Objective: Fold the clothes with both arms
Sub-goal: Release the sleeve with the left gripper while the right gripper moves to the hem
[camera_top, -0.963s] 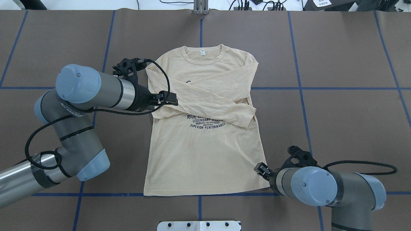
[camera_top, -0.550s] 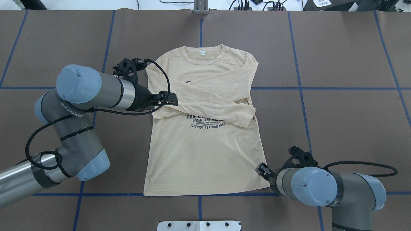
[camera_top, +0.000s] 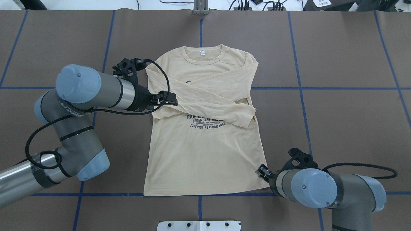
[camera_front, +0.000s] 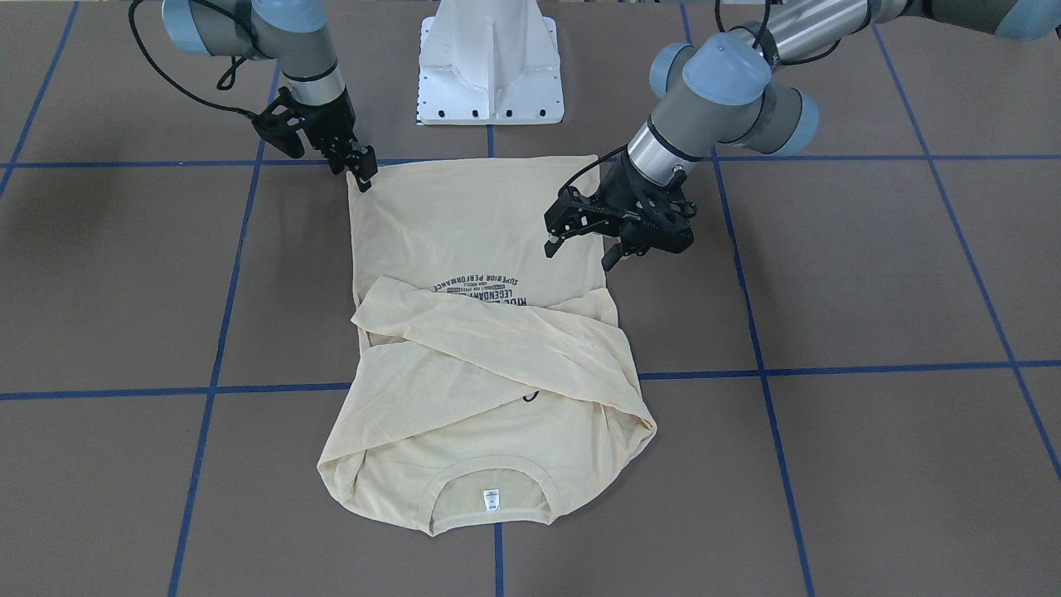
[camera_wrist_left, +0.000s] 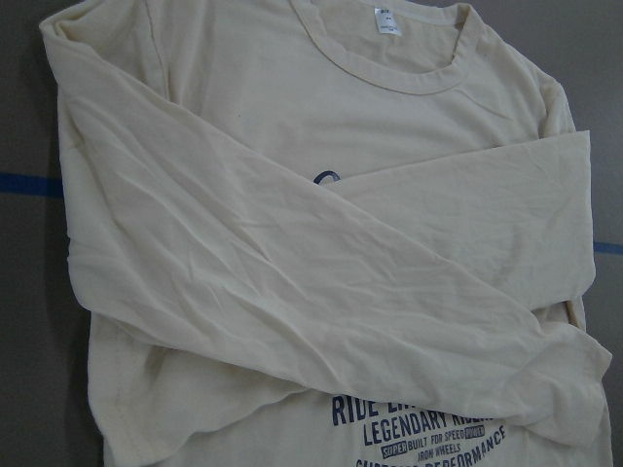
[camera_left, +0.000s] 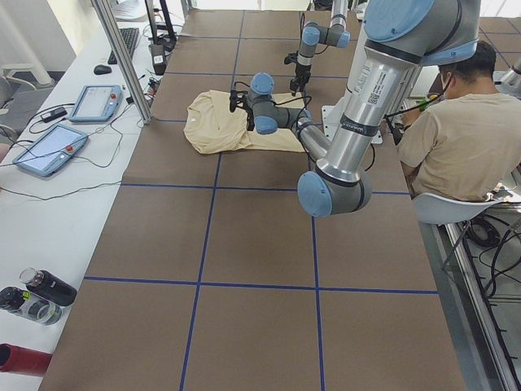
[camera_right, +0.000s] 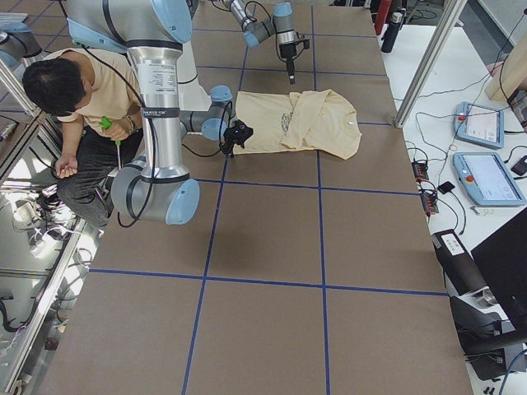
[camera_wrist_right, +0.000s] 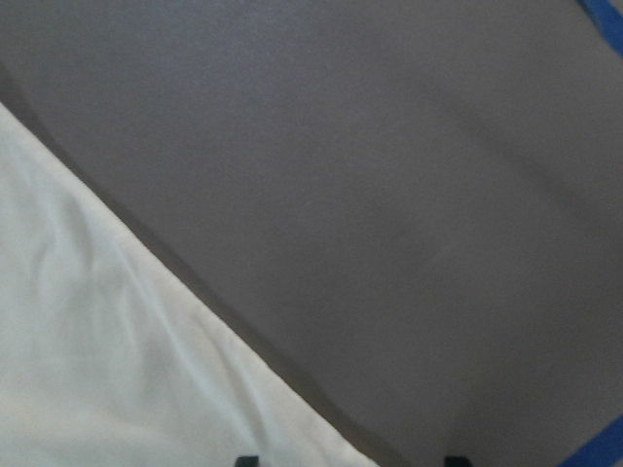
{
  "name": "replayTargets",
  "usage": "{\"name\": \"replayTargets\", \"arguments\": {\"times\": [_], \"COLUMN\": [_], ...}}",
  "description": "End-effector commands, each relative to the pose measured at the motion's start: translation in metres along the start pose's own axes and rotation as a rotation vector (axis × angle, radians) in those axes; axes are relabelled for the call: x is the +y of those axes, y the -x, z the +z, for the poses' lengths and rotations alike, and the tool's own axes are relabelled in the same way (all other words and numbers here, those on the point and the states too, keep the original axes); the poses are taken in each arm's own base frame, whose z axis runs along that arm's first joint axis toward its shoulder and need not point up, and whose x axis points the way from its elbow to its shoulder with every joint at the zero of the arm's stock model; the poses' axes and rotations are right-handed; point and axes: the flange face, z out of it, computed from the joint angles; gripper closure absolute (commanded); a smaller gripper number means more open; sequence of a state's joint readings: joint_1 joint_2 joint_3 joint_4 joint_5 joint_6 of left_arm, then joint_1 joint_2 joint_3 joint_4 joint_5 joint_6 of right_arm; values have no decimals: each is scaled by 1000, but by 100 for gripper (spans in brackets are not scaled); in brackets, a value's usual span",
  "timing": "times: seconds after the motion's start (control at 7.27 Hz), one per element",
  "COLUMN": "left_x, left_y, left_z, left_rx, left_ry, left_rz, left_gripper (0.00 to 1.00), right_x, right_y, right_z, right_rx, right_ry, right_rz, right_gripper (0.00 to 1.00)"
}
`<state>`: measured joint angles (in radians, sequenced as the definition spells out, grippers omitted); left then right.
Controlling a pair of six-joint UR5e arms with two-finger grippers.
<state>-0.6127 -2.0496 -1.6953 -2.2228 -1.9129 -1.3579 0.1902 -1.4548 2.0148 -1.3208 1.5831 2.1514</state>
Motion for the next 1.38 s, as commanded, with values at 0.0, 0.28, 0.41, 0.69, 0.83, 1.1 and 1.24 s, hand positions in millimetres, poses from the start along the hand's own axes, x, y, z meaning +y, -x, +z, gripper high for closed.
{"name": "replayTargets", "arguments": {"times": [0.0,0.28,0.41,0.69,0.83,1.1,1.24], "left_x": [-1,-1,0,0,0,2,5], "left_y": [0,-1,0,1,1,0,2], "left_z": [-1,0,0,1,1,0,4], "left_rx": [1,1,-1,-2,-2,0,-11], "left_ry": [-3,-1,-1,1,0,-3,-52], "left_rz": [3,3,3,1,1,-44,-136], "left_gripper": [2,2,2,2,2,2,2], "right_x": [2,4,5,8,7,10,8], "right_y": [-2,0,1,0,0,3,0], "right_z": [1,-1,-5,-6,-7,-26,-29], "right_rx": [3,-2,-7,-8,-8,-34,-33], "right_ry": [1,6,11,16,15,43,44], "right_rz": [1,2,0,-3,-2,-3,-3], "right_gripper": [30,66,100,100,100,100,100]}}
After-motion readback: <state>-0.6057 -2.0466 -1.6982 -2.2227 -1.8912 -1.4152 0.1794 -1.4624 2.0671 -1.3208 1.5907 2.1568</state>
